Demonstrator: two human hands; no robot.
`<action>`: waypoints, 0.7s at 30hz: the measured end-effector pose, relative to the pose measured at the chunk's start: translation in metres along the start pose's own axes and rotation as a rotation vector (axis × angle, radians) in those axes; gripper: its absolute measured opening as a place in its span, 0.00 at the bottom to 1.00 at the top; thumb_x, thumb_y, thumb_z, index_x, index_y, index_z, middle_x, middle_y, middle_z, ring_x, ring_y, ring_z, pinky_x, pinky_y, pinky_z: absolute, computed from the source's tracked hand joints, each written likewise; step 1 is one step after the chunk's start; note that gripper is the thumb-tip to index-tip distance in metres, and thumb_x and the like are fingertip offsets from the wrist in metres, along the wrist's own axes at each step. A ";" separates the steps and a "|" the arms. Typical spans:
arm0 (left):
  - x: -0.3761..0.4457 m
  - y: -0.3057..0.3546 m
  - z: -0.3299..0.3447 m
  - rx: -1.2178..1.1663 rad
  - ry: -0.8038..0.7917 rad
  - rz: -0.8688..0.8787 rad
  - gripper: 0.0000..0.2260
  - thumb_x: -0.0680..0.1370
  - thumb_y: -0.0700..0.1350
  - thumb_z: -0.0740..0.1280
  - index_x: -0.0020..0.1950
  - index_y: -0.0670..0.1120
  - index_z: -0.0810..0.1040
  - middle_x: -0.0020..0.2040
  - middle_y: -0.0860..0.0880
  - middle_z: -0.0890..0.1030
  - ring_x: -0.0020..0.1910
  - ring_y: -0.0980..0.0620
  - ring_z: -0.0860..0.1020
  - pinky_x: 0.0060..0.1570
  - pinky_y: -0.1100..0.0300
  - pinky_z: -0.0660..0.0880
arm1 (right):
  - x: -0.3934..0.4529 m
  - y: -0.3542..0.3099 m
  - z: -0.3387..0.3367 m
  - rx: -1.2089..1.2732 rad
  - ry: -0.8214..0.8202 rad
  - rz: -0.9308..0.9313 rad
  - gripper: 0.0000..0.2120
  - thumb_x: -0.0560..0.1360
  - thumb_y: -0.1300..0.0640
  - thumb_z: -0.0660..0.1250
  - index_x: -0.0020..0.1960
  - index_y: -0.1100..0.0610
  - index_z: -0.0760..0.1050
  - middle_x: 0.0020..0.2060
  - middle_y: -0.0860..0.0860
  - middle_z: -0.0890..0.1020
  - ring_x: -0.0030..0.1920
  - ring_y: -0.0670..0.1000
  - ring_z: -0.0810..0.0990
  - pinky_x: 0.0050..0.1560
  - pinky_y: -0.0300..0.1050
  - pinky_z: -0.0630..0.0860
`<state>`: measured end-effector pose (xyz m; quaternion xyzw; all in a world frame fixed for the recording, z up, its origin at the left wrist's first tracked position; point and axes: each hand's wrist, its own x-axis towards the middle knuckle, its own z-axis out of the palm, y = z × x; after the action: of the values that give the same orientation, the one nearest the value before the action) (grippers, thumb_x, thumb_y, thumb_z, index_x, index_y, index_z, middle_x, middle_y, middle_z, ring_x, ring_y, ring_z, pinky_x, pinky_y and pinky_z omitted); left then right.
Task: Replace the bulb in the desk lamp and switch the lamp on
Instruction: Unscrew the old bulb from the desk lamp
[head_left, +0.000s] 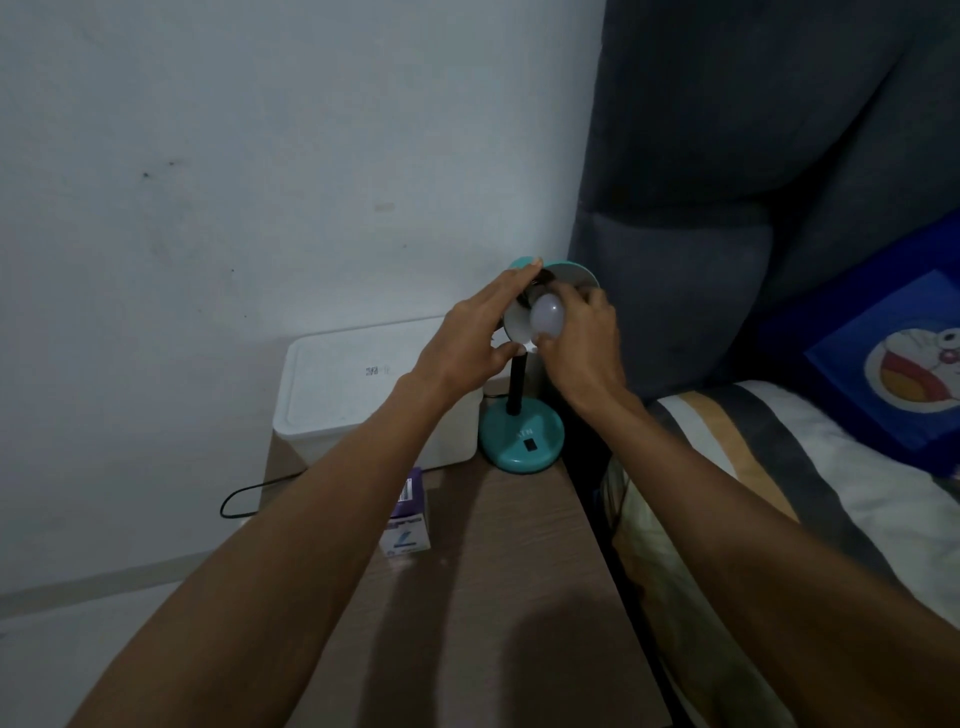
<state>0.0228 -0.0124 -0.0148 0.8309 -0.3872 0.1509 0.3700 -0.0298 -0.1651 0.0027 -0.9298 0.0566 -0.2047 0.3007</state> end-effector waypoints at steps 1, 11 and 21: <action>0.000 0.000 0.000 0.000 0.000 0.000 0.42 0.73 0.34 0.78 0.83 0.44 0.62 0.81 0.45 0.67 0.79 0.50 0.67 0.71 0.59 0.74 | 0.000 -0.001 -0.001 0.020 0.003 -0.009 0.28 0.74 0.60 0.73 0.72 0.53 0.71 0.66 0.59 0.73 0.62 0.60 0.75 0.60 0.48 0.74; -0.001 0.001 0.000 0.004 -0.006 -0.022 0.43 0.72 0.33 0.78 0.83 0.46 0.61 0.81 0.46 0.67 0.79 0.48 0.67 0.71 0.52 0.75 | 0.002 -0.011 0.001 0.212 0.038 0.087 0.23 0.72 0.52 0.70 0.67 0.46 0.75 0.61 0.55 0.80 0.61 0.56 0.79 0.62 0.50 0.77; 0.000 0.002 -0.001 -0.001 -0.003 -0.020 0.44 0.72 0.33 0.79 0.83 0.46 0.61 0.81 0.46 0.67 0.78 0.48 0.68 0.70 0.52 0.75 | 0.001 -0.009 0.002 0.144 0.087 0.039 0.25 0.74 0.61 0.72 0.69 0.52 0.73 0.62 0.57 0.78 0.59 0.57 0.80 0.59 0.48 0.78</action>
<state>0.0213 -0.0125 -0.0133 0.8347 -0.3797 0.1458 0.3712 -0.0278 -0.1567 0.0071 -0.8947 0.0727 -0.2424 0.3681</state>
